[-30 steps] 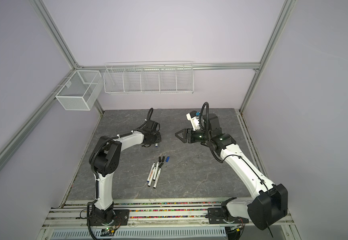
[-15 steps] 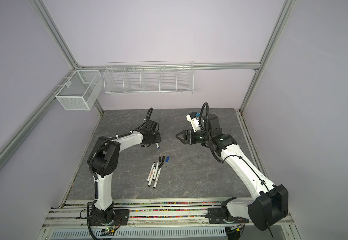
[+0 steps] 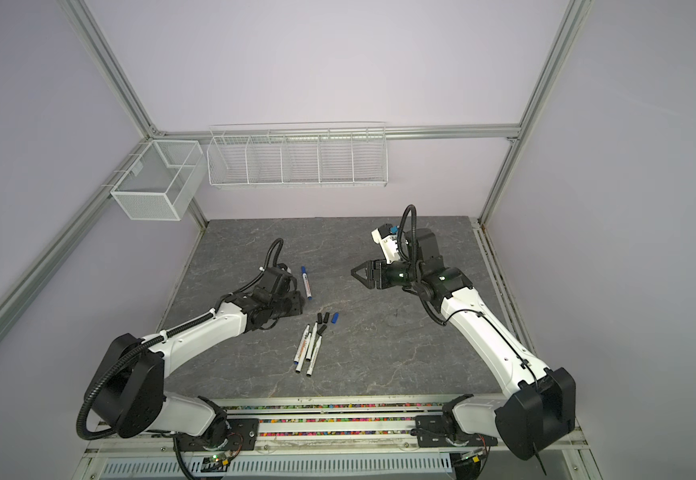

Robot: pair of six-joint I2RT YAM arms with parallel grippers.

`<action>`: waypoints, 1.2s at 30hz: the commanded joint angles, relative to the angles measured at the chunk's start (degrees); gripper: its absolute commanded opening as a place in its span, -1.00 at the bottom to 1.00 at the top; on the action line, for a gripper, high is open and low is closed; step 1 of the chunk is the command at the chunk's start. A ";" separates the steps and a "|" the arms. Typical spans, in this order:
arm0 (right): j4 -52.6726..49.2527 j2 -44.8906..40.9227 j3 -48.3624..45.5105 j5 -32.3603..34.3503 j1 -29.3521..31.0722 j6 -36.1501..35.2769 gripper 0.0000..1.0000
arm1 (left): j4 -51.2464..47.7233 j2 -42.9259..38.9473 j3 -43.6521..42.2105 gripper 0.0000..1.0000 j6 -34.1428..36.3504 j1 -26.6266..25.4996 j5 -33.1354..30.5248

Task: Insert the pens into the pen caps
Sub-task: 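Move the left gripper over the marker pile and lower it onto a white marker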

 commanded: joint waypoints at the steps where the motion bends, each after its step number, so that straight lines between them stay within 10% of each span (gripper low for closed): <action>1: 0.57 1.04 0.19 -1.17 -0.04 -0.92 0.31 | -4.00 -3.57 -4.02 -0.08 -3.06 -1.73 0.51; 11: 0.40 0.93 -0.36 -1.01 -0.04 -1.17 0.31 | 0.49 -4.65 -10.92 -0.10 -3.08 -4.73 8.49; 36: 0.14 0.47 -0.79 -1.62 0.01 -1.61 0.30 | 2.04 -4.05 -11.49 -0.23 -2.48 -6.13 4.98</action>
